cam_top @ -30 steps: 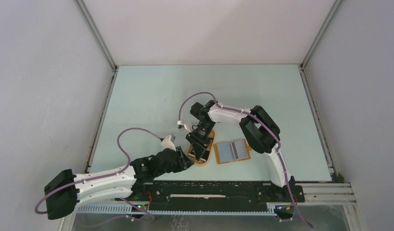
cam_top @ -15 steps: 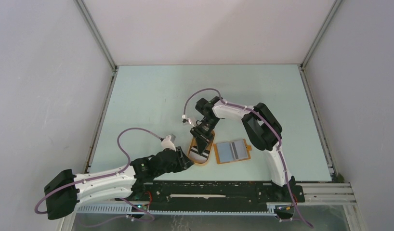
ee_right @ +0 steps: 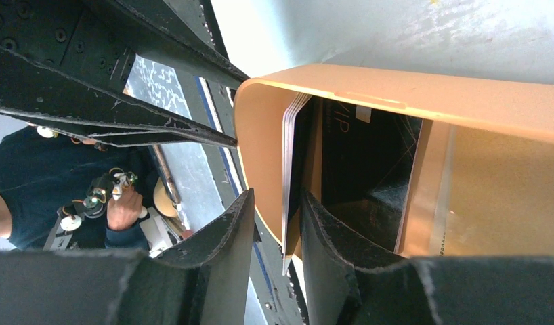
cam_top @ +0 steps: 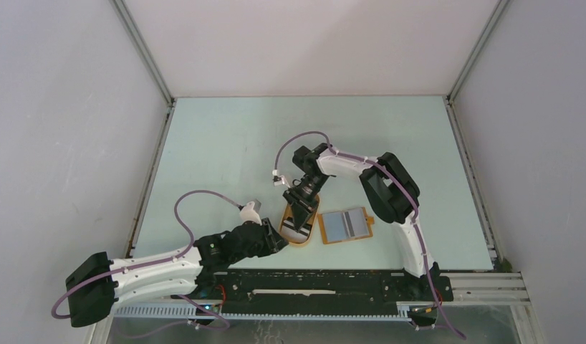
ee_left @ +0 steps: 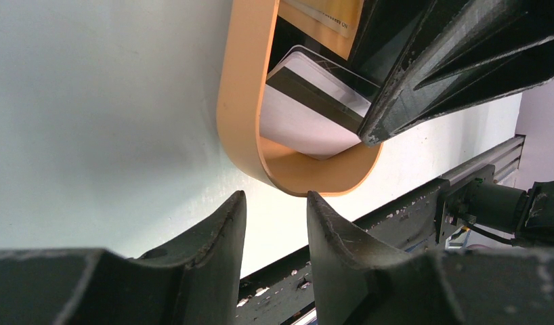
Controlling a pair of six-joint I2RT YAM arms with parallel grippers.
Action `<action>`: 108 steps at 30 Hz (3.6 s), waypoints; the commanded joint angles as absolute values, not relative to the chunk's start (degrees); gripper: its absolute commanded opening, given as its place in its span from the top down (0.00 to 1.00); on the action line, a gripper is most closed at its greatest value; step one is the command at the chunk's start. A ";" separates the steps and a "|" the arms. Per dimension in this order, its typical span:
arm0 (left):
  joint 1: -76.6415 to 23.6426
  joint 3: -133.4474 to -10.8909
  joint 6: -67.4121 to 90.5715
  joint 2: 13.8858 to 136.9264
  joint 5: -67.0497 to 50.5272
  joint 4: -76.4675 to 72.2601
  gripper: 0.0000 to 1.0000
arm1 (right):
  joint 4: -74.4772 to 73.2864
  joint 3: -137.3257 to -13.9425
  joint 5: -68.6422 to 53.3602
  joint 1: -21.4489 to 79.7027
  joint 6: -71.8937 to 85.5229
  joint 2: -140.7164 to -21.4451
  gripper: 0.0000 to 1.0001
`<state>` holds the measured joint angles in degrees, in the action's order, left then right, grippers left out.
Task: Put the credit cards into the card holder
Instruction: Pick up the credit card from the storage box, then move the storage box to the center of the board.
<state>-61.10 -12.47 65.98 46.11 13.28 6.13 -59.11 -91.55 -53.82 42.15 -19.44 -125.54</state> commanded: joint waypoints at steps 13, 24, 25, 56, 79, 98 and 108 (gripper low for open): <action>-60.38 -15.43 64.04 46.22 16.11 9.40 0.58 | -61.53 -93.93 -56.33 39.84 -20.96 -124.87 0.65; -60.36 -15.82 63.63 46.88 16.26 9.29 0.58 | -60.28 -93.96 -54.47 38.39 -19.75 -123.85 0.92; -60.30 -15.84 63.63 46.97 16.26 9.34 0.57 | -60.07 -93.96 -54.41 38.19 -19.49 -123.69 0.94; -59.22 -19.71 44.98 33.81 11.83 10.38 0.40 | -66.69 -92.84 -53.98 31.47 -35.25 -105.97 1.00; -76.52 -47.42 37.66 81.71 20.76 15.48 0.63 | -57.93 -73.93 -59.61 5.72 -33.60 -81.69 1.00; -51.82 -43.32 33.62 84.91 19.30 12.66 0.58 | -53.72 -67.74 -63.31 5.82 -30.93 -78.34 1.00; -49.01 -33.80 29.70 67.25 5.95 -6.00 0.45 | -40.93 -59.29 -75.90 7.17 -19.14 -80.64 1.00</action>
